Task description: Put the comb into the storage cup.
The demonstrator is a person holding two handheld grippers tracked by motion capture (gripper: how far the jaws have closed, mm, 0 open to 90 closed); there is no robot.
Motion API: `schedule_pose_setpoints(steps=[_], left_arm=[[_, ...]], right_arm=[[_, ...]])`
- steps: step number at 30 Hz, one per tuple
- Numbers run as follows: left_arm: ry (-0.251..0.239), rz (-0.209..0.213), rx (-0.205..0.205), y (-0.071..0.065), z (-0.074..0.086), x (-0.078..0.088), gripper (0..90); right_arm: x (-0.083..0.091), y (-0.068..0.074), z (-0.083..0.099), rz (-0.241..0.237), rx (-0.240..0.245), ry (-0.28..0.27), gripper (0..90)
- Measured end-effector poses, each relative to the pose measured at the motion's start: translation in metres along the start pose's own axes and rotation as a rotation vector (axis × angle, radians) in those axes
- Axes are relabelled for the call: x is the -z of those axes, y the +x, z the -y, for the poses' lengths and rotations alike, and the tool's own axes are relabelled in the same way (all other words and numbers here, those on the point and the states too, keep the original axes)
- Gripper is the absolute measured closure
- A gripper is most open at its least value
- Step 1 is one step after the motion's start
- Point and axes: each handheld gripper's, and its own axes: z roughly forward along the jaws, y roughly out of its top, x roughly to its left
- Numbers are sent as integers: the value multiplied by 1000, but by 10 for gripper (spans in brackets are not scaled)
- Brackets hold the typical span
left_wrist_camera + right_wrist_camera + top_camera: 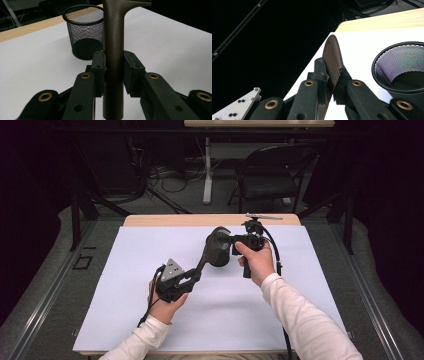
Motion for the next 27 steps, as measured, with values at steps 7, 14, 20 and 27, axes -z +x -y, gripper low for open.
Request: schedule_pose_setpoints(steps=[7,14,20,27], left_arm=[[5,3,1,0,0,-1,726],[4,2,-1,0,0,-1,726],[4,1,-1,0,1,-1,725],[6,-1,-3,-1,1,-2,725]], right_arm=[[0,1,0,1,-1,1,851],[0,-1,0,-14,-17,12,860],[0,0,0,-21,-15,7,864],[0,0,1,-19,-15,9,865]])
